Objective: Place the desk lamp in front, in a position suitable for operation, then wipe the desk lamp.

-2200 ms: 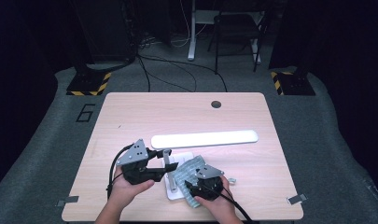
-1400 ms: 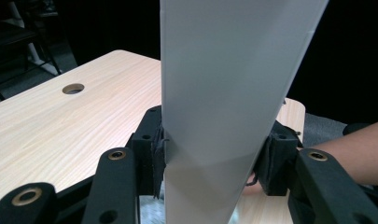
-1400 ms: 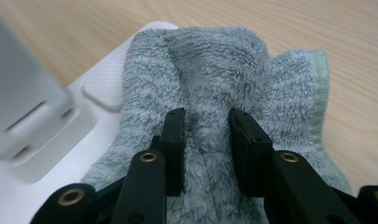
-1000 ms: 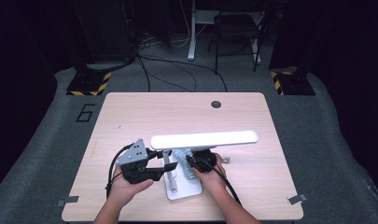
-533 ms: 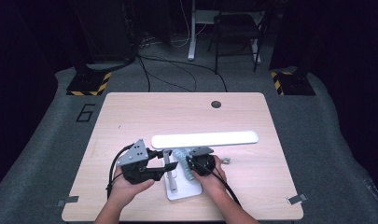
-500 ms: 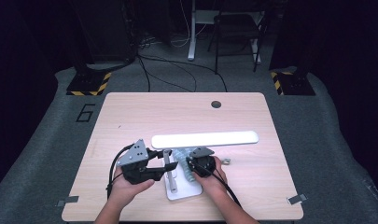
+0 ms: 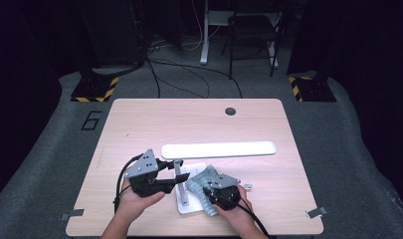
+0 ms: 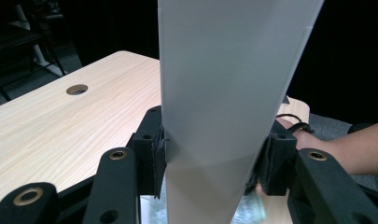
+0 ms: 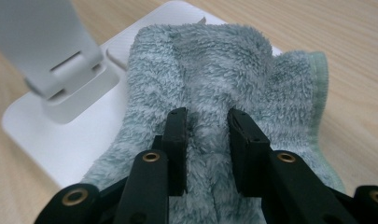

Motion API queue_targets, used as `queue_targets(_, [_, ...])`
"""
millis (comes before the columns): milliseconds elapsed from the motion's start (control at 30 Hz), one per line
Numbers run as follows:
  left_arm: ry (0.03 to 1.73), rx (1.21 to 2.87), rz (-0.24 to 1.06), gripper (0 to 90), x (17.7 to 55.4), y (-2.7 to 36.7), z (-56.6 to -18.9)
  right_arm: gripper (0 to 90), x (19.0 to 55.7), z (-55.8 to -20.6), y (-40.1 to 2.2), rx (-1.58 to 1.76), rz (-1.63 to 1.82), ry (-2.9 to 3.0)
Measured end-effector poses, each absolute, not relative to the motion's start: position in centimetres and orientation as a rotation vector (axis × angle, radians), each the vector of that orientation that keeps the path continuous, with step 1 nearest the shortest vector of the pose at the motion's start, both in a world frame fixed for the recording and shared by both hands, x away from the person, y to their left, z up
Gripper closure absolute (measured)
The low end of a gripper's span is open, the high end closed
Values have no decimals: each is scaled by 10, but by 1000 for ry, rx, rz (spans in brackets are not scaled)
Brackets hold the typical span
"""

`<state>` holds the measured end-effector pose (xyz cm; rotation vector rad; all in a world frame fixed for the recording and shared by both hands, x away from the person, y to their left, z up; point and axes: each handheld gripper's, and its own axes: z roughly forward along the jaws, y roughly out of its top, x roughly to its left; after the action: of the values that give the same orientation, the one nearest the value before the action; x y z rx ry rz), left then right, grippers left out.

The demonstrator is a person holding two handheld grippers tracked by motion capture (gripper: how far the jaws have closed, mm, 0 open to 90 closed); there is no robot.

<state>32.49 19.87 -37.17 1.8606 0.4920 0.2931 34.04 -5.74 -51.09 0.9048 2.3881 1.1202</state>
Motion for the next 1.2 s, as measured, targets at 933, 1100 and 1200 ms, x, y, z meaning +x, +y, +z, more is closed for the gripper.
queue_targets(933, [485, 1855, 277, 526, 325, 199, -373, 675, 334, -507, -21, 871, 1106, 2419])
queue_targets(1100, [485, 1853, 278, 526, 325, 199, -373, 683, 347, -508, -16, 887, 1100, 2407])
queue_targets(1200, [486, 1849, 275, 525, 325, 200, -373, 690, 355, -508, -12, 913, 1076, 2392])
